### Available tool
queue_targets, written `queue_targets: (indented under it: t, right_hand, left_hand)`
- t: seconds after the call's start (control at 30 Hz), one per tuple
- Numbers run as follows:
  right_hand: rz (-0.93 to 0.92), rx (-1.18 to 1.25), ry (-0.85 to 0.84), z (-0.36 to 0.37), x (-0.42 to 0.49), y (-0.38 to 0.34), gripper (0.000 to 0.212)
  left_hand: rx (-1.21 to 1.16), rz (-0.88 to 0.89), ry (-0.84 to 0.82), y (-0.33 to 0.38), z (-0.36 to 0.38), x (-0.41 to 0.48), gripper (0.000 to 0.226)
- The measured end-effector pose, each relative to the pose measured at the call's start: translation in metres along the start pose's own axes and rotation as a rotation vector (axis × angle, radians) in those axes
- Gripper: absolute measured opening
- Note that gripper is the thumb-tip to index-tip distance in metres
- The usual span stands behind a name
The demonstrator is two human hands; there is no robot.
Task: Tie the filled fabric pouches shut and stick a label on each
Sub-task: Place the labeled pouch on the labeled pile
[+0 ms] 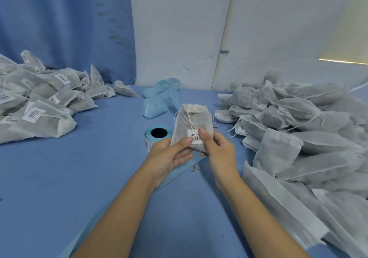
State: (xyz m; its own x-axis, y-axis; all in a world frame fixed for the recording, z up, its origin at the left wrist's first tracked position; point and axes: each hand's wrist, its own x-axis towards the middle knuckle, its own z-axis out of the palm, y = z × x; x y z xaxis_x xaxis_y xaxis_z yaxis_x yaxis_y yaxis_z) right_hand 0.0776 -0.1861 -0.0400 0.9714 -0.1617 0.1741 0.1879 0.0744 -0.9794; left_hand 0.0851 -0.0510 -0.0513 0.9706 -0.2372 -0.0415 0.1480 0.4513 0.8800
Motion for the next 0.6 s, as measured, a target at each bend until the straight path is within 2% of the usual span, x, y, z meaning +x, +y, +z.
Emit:
queue_targets:
  t: [0.33,0.5,0.53,0.6]
  right_hand:
    - [0.000,0.053,-0.011,0.000,-0.002,-0.003,0.023]
    - [-0.005,0.020,0.015,0.000,0.000,0.002,0.027]
    - [0.005,0.021,0.029,-0.001,0.001,0.003,0.027]
    - [0.037,0.032,0.050,-0.004,0.003,0.006,0.027]
  left_hand:
    - [-0.052,-0.034,0.009,0.003,0.001,-0.001,0.037]
    - [0.189,-0.060,0.103,0.006,0.003,-0.003,0.024]
    - [0.160,-0.036,0.136,0.006,0.004,-0.002,0.018]
    - [-0.134,0.081,0.196,0.012,0.006,0.001,0.007]
